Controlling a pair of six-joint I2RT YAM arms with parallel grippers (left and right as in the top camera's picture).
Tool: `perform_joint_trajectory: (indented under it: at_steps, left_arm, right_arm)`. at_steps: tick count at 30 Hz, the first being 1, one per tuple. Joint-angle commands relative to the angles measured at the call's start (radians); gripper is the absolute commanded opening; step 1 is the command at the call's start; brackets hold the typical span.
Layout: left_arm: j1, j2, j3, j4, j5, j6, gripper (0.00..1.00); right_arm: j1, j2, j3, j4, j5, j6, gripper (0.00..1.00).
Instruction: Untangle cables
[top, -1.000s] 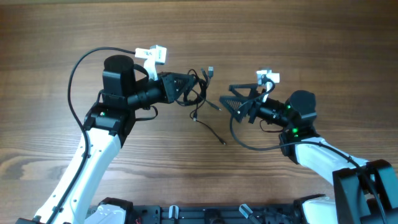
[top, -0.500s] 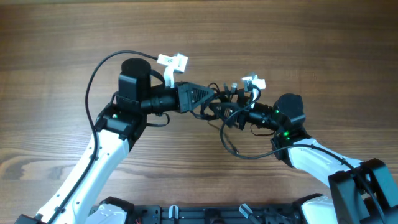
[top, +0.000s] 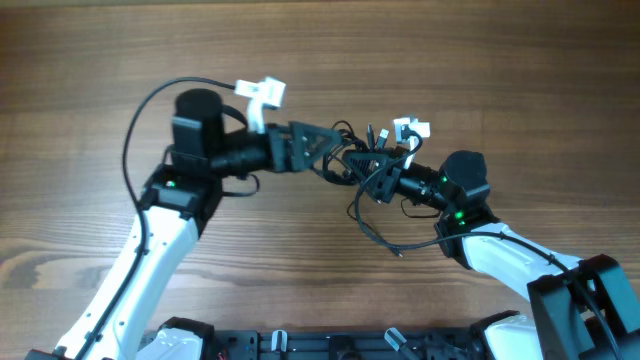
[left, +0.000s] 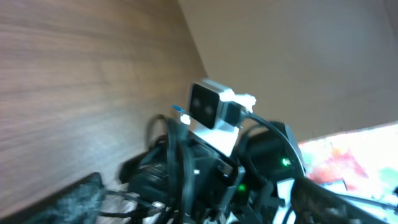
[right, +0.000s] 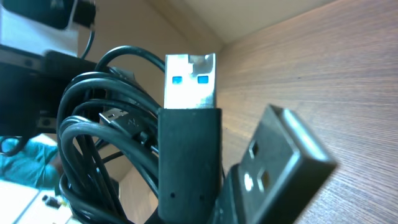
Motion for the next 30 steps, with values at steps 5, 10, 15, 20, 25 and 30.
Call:
perform_joint_trajectory:
  at_steps: [5,10,15,20,25,30]
  left_arm:
    - [0.082,-0.014,0.008,-0.162,-0.047,-0.024,1.00]
    - [0.058,0.026,0.008,-0.315,-0.159,-0.144,0.84]
    - [0.020,0.069,0.008,-0.272,-0.159,-0.190,0.77]
    - [0.002,0.081,0.008,-0.190,-0.158,-0.246,0.71]
    - [-0.024,0.086,0.008,-0.158,-0.159,-0.264,0.17]
    - [-0.095,0.123,0.008,-0.158,-0.209,-0.259,0.04]
  right_arm:
    - [-0.005,0.010,0.004,0.007,0.065,0.063,0.04]
    - [-0.004,0.010,0.004,0.007,0.077,0.063,0.04]
    - [-0.004,0.010,0.004,0.006,0.077,0.062,0.04]
    - [-0.004,0.010,0.004,0.002,0.077,0.061,0.04]
    - [-0.004,0.010,0.004,-0.019,0.076,0.061,0.04]
    - [-0.004,0.010,0.004,-0.012,0.050,0.063,0.04]
